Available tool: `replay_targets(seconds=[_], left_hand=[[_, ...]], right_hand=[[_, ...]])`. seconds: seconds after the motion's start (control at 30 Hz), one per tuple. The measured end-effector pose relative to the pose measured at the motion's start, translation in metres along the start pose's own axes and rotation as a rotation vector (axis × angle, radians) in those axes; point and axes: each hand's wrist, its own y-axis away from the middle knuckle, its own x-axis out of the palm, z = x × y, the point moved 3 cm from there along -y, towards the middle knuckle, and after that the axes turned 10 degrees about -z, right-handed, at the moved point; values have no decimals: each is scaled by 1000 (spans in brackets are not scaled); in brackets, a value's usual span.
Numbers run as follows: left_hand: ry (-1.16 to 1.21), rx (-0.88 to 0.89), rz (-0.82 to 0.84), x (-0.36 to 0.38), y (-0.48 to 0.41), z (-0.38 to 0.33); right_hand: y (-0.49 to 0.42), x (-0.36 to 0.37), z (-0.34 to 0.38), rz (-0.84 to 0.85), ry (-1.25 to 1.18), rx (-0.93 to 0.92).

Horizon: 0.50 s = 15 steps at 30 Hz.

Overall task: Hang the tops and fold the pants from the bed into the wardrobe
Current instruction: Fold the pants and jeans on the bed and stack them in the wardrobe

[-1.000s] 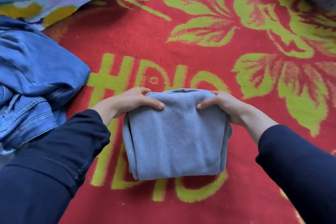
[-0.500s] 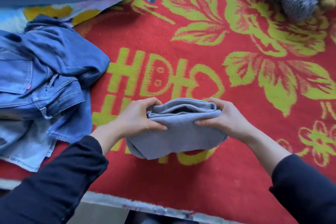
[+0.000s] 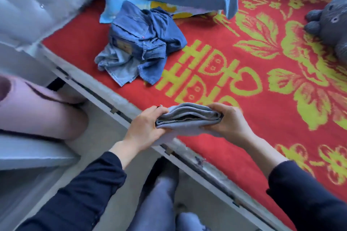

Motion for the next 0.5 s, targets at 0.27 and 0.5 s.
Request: replay_targets(seconds=[0.27, 0.5], left_hand=[[-263, -174, -186, -107, 217, 3], [-331, -482, -250, -197, 387, 56]], right_hand=[[121, 93, 116, 247, 211, -487], [204, 229, 228, 511, 302, -685]])
